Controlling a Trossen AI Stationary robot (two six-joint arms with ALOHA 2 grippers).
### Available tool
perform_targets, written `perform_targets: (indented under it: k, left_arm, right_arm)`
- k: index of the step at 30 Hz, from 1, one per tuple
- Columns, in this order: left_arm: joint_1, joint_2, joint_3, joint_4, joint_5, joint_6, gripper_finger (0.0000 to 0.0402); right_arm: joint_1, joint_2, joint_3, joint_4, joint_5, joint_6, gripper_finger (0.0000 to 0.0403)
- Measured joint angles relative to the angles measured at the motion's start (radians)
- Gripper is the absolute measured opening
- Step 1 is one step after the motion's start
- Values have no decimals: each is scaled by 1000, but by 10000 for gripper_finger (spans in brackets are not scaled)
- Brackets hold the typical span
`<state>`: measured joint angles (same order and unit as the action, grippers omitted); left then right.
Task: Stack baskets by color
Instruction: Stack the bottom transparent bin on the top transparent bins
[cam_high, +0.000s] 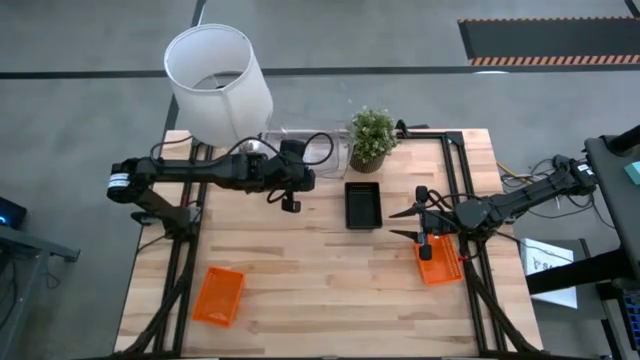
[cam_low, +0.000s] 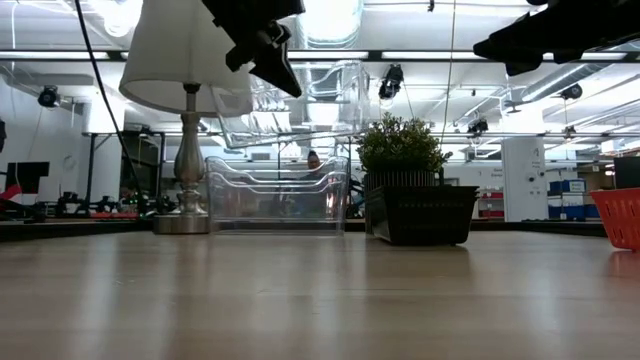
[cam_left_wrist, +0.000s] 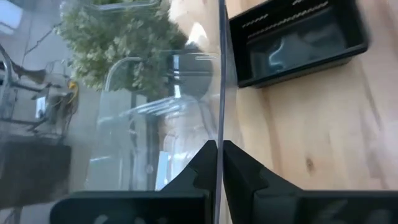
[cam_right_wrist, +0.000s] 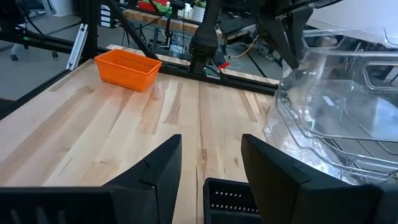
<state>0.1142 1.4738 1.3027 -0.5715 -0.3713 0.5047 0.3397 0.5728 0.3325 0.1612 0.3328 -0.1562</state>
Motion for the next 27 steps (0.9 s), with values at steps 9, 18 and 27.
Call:
perform_targets:
  k: [9, 18, 27]
  left_arm:
    - [41, 0, -63, 40, -16, 1, 0]
    - [47, 0, -83, 40, -20, -31, 0]
    - [48, 0, -86, 40, -15, -31, 0]
  right_arm:
    - [0, 0, 0, 0, 0, 36, 160]
    - [0, 0, 0, 2, 0, 52, 160]
    - [0, 0, 0, 2, 0, 56, 160]
